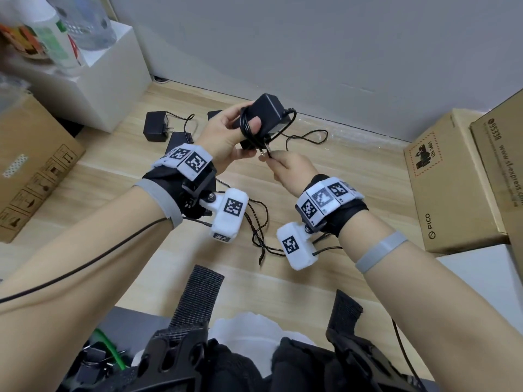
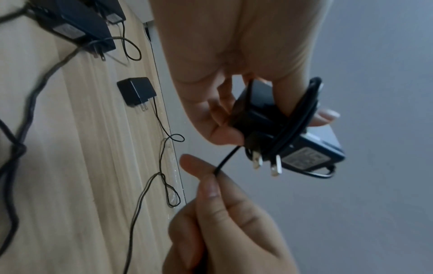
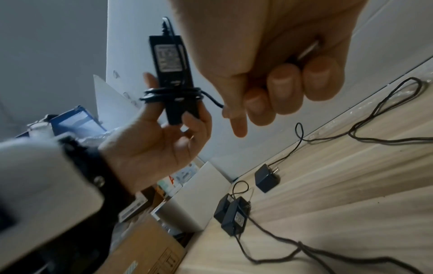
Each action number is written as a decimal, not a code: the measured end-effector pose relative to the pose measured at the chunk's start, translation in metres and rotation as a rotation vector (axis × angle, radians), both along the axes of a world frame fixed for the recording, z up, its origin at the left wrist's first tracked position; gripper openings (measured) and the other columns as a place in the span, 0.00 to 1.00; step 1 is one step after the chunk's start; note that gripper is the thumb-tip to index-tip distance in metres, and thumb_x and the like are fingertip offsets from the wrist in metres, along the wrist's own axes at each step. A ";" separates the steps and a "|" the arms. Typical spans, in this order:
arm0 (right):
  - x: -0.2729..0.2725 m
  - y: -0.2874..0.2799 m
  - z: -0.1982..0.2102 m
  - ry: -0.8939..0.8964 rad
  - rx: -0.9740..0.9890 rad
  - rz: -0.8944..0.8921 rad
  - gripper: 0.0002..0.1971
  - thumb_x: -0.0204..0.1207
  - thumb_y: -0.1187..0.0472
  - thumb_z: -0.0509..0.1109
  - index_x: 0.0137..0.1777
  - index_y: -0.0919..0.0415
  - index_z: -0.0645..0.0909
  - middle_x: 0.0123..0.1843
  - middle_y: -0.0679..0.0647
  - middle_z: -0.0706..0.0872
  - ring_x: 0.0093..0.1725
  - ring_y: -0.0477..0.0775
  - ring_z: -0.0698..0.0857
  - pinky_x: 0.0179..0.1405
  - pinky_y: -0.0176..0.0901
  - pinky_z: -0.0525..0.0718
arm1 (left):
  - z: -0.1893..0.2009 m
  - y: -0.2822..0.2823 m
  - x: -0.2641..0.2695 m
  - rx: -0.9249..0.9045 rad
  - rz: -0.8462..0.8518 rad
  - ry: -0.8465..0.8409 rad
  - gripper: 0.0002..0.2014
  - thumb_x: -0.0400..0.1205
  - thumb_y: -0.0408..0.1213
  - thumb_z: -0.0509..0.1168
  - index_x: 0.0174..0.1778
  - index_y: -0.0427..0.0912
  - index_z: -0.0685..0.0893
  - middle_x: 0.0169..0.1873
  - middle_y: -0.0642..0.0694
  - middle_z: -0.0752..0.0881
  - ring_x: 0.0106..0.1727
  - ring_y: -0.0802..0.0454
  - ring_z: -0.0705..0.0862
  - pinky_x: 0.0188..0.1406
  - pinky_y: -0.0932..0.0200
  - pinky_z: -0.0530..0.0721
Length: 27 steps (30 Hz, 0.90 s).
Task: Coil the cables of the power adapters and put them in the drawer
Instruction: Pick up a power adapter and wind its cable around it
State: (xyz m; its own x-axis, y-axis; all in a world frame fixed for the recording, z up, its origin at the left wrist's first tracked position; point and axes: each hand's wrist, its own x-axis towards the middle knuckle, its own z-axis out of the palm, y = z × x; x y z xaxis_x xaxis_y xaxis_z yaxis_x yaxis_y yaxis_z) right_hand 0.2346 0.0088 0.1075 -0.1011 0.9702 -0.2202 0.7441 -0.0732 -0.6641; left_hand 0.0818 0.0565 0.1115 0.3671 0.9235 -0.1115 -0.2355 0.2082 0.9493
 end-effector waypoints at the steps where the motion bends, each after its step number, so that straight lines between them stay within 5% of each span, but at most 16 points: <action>1: -0.003 -0.001 -0.001 -0.027 -0.008 0.028 0.16 0.84 0.54 0.55 0.65 0.55 0.79 0.38 0.51 0.80 0.47 0.57 0.82 0.52 0.46 0.79 | 0.000 0.001 0.001 -0.002 0.031 0.027 0.13 0.76 0.36 0.71 0.55 0.49 0.80 0.39 0.55 0.86 0.36 0.54 0.85 0.32 0.58 0.83; 4: -0.008 -0.003 -0.003 -0.080 -0.023 0.092 0.17 0.84 0.54 0.55 0.67 0.54 0.78 0.44 0.50 0.79 0.48 0.52 0.79 0.56 0.45 0.78 | 0.002 0.001 0.001 0.007 0.088 0.105 0.10 0.78 0.32 0.68 0.51 0.51 0.81 0.36 0.57 0.87 0.35 0.55 0.85 0.30 0.61 0.82; 9: -0.013 -0.004 0.002 -0.237 0.164 0.152 0.15 0.82 0.52 0.57 0.58 0.55 0.83 0.52 0.57 0.88 0.53 0.62 0.83 0.53 0.54 0.81 | -0.002 0.003 -0.002 0.041 0.145 0.243 0.16 0.74 0.34 0.73 0.57 0.51 0.83 0.47 0.49 0.84 0.40 0.53 0.83 0.33 0.61 0.82; 21: -0.011 -0.004 0.013 -0.346 0.192 0.178 0.14 0.81 0.54 0.59 0.52 0.58 0.85 0.45 0.55 0.88 0.50 0.60 0.83 0.50 0.51 0.82 | 0.000 0.004 -0.007 -0.038 0.184 0.248 0.17 0.76 0.36 0.72 0.60 0.50 0.83 0.40 0.52 0.83 0.32 0.57 0.81 0.26 0.67 0.79; 24: -0.011 -0.004 0.019 -0.235 0.250 0.111 0.11 0.78 0.54 0.64 0.47 0.59 0.86 0.44 0.55 0.90 0.46 0.58 0.86 0.50 0.49 0.82 | -0.004 0.001 -0.005 0.024 0.172 0.336 0.19 0.74 0.36 0.73 0.61 0.52 0.82 0.45 0.51 0.83 0.37 0.56 0.82 0.30 0.66 0.81; 27: -0.014 -0.003 0.024 0.054 0.249 -0.031 0.03 0.73 0.61 0.71 0.39 0.53 0.84 0.34 0.50 0.86 0.32 0.53 0.88 0.40 0.41 0.84 | -0.007 -0.001 0.000 0.054 0.142 0.385 0.23 0.76 0.37 0.72 0.67 0.50 0.79 0.49 0.48 0.83 0.37 0.57 0.82 0.31 0.65 0.83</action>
